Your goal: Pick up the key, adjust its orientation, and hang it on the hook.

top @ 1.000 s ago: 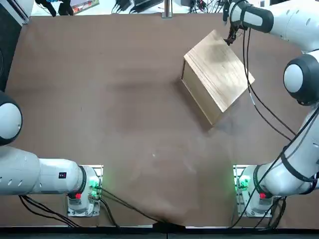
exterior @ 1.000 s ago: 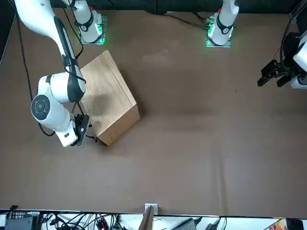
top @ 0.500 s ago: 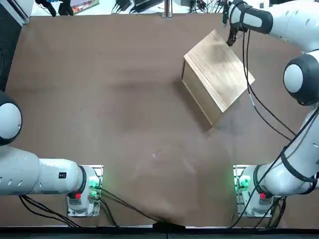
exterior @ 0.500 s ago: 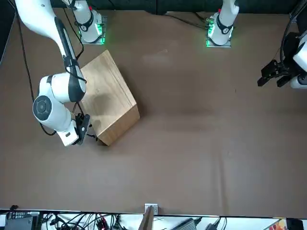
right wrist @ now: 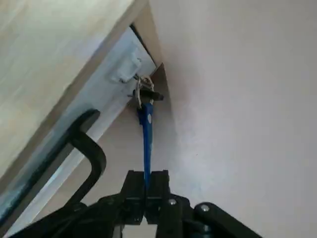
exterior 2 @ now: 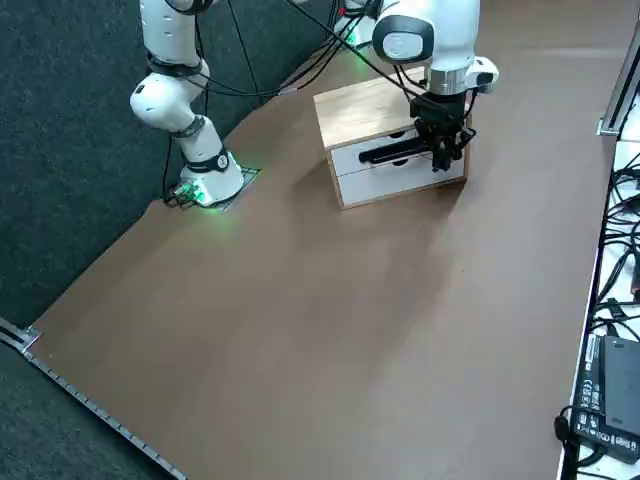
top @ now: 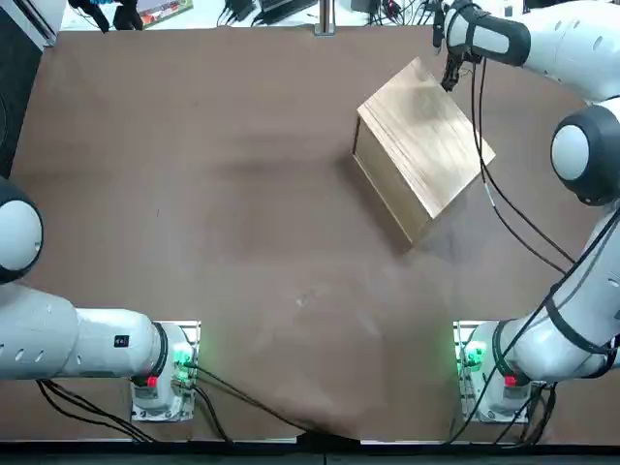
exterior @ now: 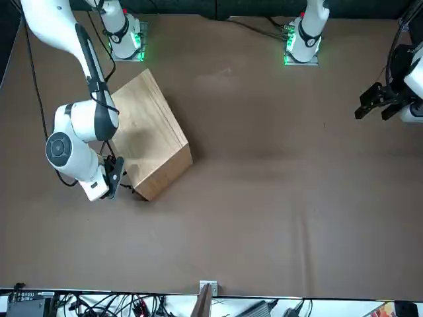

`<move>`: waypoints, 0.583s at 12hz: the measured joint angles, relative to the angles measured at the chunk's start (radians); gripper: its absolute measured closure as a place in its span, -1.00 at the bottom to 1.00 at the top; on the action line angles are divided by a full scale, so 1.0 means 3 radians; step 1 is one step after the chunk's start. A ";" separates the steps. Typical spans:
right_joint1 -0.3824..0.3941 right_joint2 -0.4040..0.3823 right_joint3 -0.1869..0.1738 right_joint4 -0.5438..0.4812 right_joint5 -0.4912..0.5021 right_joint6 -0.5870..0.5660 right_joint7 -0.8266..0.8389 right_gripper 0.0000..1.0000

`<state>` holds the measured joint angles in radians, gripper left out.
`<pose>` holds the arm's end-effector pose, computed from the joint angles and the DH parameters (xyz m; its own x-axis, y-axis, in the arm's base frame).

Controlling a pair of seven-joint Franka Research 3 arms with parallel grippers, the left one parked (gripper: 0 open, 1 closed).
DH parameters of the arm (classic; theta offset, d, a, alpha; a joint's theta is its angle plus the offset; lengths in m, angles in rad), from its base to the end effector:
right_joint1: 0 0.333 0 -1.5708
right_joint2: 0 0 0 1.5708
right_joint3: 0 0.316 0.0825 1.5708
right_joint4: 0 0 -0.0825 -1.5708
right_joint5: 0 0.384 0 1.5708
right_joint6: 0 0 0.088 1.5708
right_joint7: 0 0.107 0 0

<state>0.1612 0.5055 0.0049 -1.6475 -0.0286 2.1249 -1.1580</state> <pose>0.6672 0.1102 0.3179 0.2294 0.9728 -0.0310 0.9730 -0.2300 -0.0172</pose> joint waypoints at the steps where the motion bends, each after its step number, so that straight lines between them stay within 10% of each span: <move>1: 0.0000 0.0000 0.0000 0.0000 0.0000 -0.0004 -0.0009 0.92; 7: -0.0005 -0.0031 -0.0001 0.0001 0.0000 -0.0122 -0.0061 0.92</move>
<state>0.1598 0.4962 0.0045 -1.6472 -0.0286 2.0882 -1.1762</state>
